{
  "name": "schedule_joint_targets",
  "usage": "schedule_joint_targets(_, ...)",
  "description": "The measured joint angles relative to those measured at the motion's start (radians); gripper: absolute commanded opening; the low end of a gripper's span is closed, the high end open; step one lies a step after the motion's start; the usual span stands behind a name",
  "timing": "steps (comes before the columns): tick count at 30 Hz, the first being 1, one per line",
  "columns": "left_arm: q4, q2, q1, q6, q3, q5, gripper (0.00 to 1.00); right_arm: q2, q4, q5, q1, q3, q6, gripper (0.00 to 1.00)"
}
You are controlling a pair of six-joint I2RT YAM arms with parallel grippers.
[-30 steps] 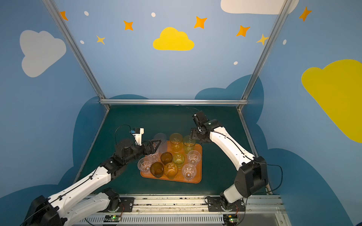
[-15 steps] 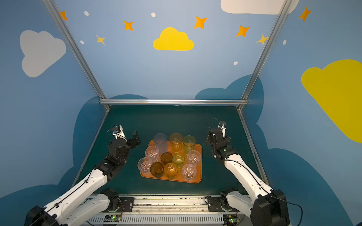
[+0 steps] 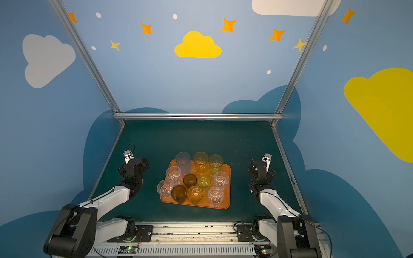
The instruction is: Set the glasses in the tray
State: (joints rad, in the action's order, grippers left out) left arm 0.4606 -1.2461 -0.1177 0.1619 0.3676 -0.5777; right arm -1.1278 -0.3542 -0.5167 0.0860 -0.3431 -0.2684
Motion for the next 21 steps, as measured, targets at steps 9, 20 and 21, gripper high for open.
schedule_joint_targets(9, 0.111, -0.213, 0.076, 0.016, 0.084, 0.070, 1.00, -0.201, -0.169, 0.164, -0.119, -0.014, -0.004, 0.87)
schedule_joint_targets(20, 0.115, -0.253, 0.084, -0.038, 0.131, 0.228, 1.00, -0.315, -0.384, 0.329, -0.072, -0.028, 0.133, 0.88)
schedule_joint_targets(21, 0.124, -0.253, 0.085, -0.041, 0.127, 0.238, 1.00, -0.352, -0.415, 0.334, -0.048, -0.031, 0.155, 0.88)
